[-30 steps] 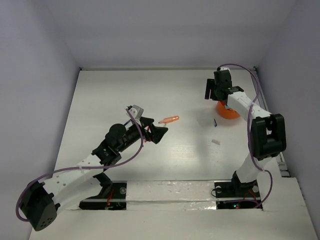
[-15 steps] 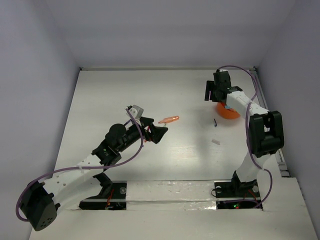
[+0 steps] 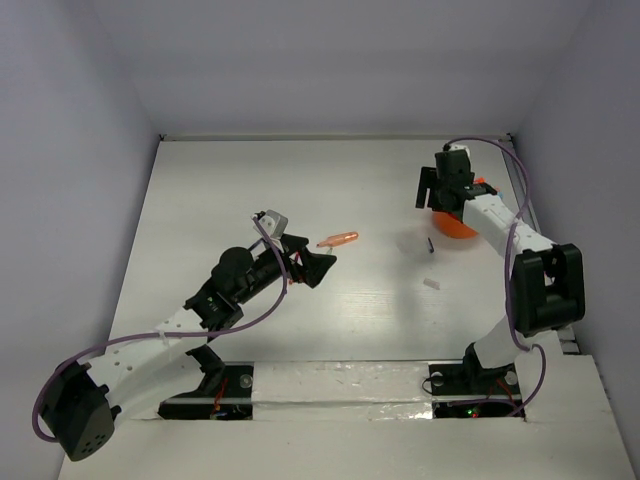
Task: Sort the stationery into containers
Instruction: Place the pen in the storage box, then pick up the pen from the center of the board.
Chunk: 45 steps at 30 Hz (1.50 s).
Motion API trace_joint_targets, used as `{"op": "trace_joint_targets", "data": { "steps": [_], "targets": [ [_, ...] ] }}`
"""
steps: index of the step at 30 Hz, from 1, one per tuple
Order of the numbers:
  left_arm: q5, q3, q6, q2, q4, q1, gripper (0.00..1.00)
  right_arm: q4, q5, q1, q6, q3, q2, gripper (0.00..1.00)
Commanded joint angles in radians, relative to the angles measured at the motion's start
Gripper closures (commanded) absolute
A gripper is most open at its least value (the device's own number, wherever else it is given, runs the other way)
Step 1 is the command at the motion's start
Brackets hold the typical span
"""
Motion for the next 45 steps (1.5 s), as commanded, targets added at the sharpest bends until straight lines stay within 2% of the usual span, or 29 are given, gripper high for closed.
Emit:
{"op": "trace_joint_targets", "data": {
  "steps": [1, 17, 22, 25, 29, 30, 32, 33, 34, 36, 38, 40, 42, 43, 45],
  "targets": [
    [0.010, -0.008, 0.005, -0.014, 0.045, -0.004, 0.01, 0.032, 0.014, -0.002, 0.012, -0.010, 0.003, 0.19],
    [0.004, -0.006, 0.008, -0.017, 0.038, -0.004, 0.01, 0.055, -0.024, -0.011, 0.034, -0.053, 0.004, 0.19],
    [0.002, -0.006, 0.006, -0.009, 0.044, -0.004, 0.01, 0.103, -0.044, -0.011, 0.011, -0.046, -0.040, 0.17],
    [-0.012, -0.006, 0.005, -0.008, 0.041, -0.004, 0.01, 0.155, -0.108, -0.011, -0.012, -0.046, -0.097, 0.14],
    [-0.030, -0.005, 0.005, -0.009, 0.035, -0.004, 0.01, 0.189, -0.171, 0.048, -0.035, -0.055, -0.132, 0.14],
    [-0.039, -0.005, 0.003, -0.009, 0.033, -0.004, 0.01, 0.190, -0.182, 0.095, -0.035, -0.062, -0.132, 0.15],
    [-0.055, -0.006, 0.005, -0.009, 0.025, -0.004, 0.01, 0.198, -0.208, 0.155, -0.037, -0.091, -0.120, 0.26],
    [-0.064, -0.005, 0.003, -0.012, 0.021, -0.004, 0.01, 0.199, -0.211, 0.186, -0.032, -0.105, -0.113, 0.34],
    [-0.081, -0.006, 0.005, -0.014, 0.016, -0.004, 0.01, 0.207, -0.221, 0.247, -0.025, -0.121, -0.106, 0.56],
    [-0.105, -0.009, 0.005, -0.021, 0.012, -0.004, 0.01, 0.209, -0.225, 0.303, 0.009, -0.160, -0.087, 0.76],
    [-0.119, -0.012, 0.005, -0.028, 0.007, -0.004, 0.01, 0.226, -0.218, 0.363, 0.049, -0.191, -0.086, 0.83],
    [-0.131, -0.011, 0.005, -0.034, -0.001, -0.004, 0.01, 0.247, -0.236, 0.413, 0.087, -0.231, -0.099, 0.83],
    [-0.180, -0.014, 0.003, -0.041, -0.010, -0.004, 0.01, 0.264, -0.245, 0.452, 0.115, -0.254, -0.105, 0.77],
    [-0.217, -0.014, 0.002, -0.050, -0.022, -0.004, 0.01, 0.272, -0.242, 0.475, 0.127, -0.268, -0.102, 0.64],
    [-0.269, -0.020, -0.003, -0.063, -0.034, -0.004, 0.01, 0.279, -0.192, 0.541, 0.150, -0.280, -0.094, 0.50]
  ]
}}
